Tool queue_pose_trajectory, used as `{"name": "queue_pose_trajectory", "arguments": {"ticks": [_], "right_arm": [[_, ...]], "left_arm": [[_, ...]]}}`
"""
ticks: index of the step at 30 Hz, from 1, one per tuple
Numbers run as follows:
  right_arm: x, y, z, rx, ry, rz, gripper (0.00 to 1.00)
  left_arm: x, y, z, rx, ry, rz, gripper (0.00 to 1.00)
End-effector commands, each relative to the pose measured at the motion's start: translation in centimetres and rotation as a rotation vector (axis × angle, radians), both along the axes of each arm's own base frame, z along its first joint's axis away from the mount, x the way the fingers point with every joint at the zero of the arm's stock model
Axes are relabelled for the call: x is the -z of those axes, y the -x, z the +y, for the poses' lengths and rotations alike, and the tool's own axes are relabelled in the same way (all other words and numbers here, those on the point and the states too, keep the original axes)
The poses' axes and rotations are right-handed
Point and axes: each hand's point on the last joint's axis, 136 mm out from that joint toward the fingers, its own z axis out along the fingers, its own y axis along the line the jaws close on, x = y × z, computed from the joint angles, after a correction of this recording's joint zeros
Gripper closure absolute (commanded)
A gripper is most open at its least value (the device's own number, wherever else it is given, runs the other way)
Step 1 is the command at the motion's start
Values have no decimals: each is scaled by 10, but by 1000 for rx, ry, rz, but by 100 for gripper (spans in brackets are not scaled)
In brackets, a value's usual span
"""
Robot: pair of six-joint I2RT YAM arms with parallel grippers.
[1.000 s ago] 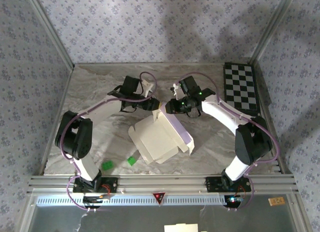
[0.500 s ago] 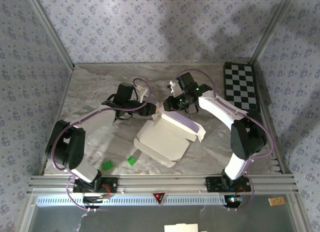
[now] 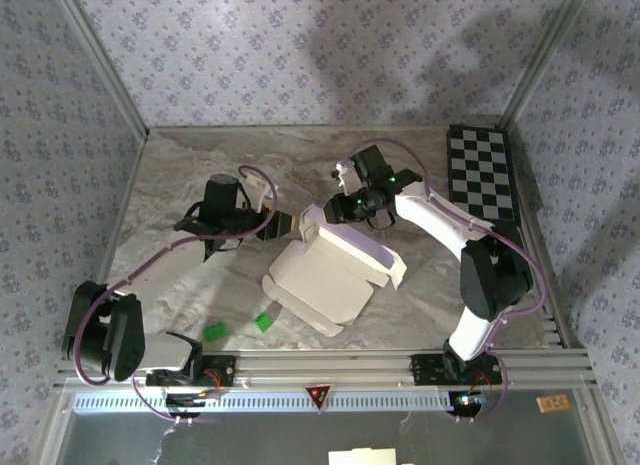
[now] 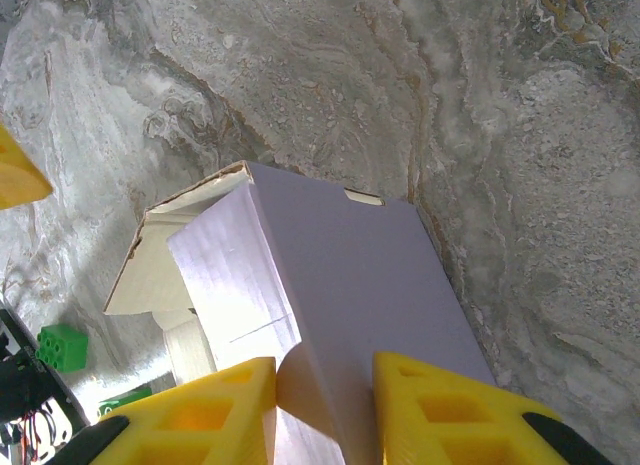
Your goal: Fold the paper box
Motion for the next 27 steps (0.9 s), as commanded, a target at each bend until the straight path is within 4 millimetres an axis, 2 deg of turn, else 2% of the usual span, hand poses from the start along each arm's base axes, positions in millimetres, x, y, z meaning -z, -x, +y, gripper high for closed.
{"name": "queue_pose_trajectory", "arguments": {"ticks": [1, 6, 12, 18, 22, 27], "right_arm": [[23, 6, -6, -1, 69, 46, 70], [25, 8, -4, -4, 54, 70, 69], [25, 8, -2, -6, 45, 79, 69], [24, 5, 1, -13, 11, 99, 69], [25, 3, 2, -17, -11, 120, 69], [24, 1, 2, -17, -31, 133, 69]], "left_arm": [[23, 0, 5, 34, -80, -53, 51], [44, -6, 1, 92, -108, -127, 51], [49, -17, -11, 161, -89, -222, 50], [56, -26, -27, 242, -58, -227, 50], [53, -26, -38, 296, -14, -237, 50], [59, -25, -51, 344, -22, -231, 57]]}}
